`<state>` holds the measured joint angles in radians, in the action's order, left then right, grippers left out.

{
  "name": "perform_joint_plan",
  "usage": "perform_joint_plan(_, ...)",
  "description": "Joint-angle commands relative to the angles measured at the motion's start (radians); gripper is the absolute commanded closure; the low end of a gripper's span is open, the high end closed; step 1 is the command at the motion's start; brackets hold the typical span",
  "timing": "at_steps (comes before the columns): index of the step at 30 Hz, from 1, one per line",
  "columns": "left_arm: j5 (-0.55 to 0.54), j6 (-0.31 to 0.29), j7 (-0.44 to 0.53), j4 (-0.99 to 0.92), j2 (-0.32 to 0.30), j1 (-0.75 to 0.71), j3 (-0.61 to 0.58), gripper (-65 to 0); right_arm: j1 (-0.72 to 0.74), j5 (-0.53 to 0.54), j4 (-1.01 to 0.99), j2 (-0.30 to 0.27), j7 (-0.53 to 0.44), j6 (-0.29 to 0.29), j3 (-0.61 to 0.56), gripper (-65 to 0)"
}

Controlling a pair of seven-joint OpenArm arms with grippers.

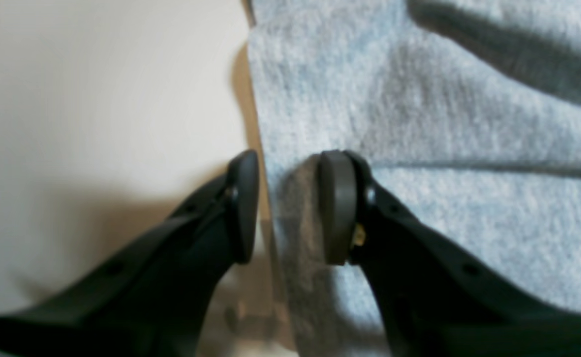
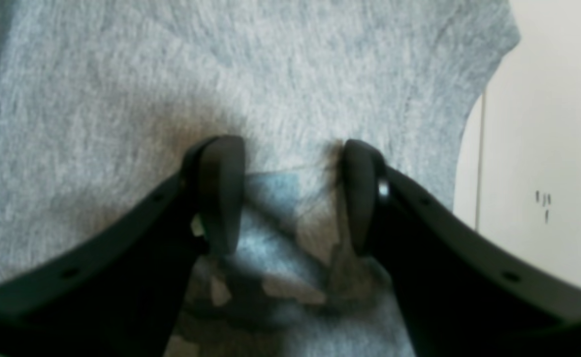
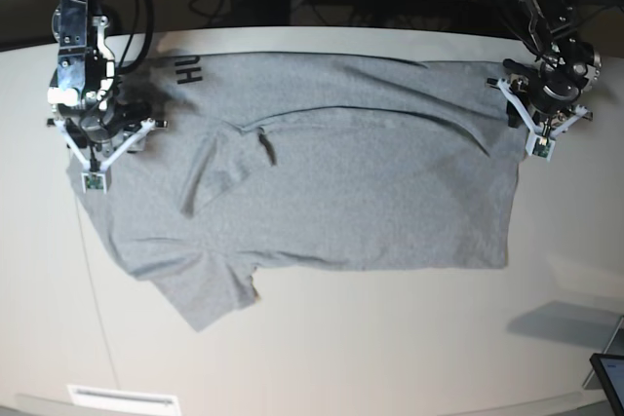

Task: Fold the T-shirt properly
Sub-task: 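Pull the shirt with both grippers to straighten it on the table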

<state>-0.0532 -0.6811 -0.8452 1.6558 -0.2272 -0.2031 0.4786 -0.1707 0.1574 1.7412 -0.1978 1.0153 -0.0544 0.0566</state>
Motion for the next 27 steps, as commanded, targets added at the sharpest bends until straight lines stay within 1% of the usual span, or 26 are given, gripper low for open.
perform_joint_plan(1, 0.022, 0.008, -0.013, 0.013, -0.022, 0.000, 0.010, -21.7, -0.005, 0.006, 0.006, -0.004, 0.029, 0.000, -0.002, -30.6)
perform_joint_plan(16, 0.022, 0.008, -0.009, 0.013, -0.034, 0.011, 0.004, -21.7, -0.060, 0.006, 0.010, -0.002, 0.026, -0.006, 0.004, -30.6)
perform_joint_plan(27, 0.022, 0.007, -0.010, 0.020, -0.034, 0.040, -0.001, -21.7, -0.066, 0.006, 0.047, -0.002, 0.029, -0.006, 0.004, -30.6)
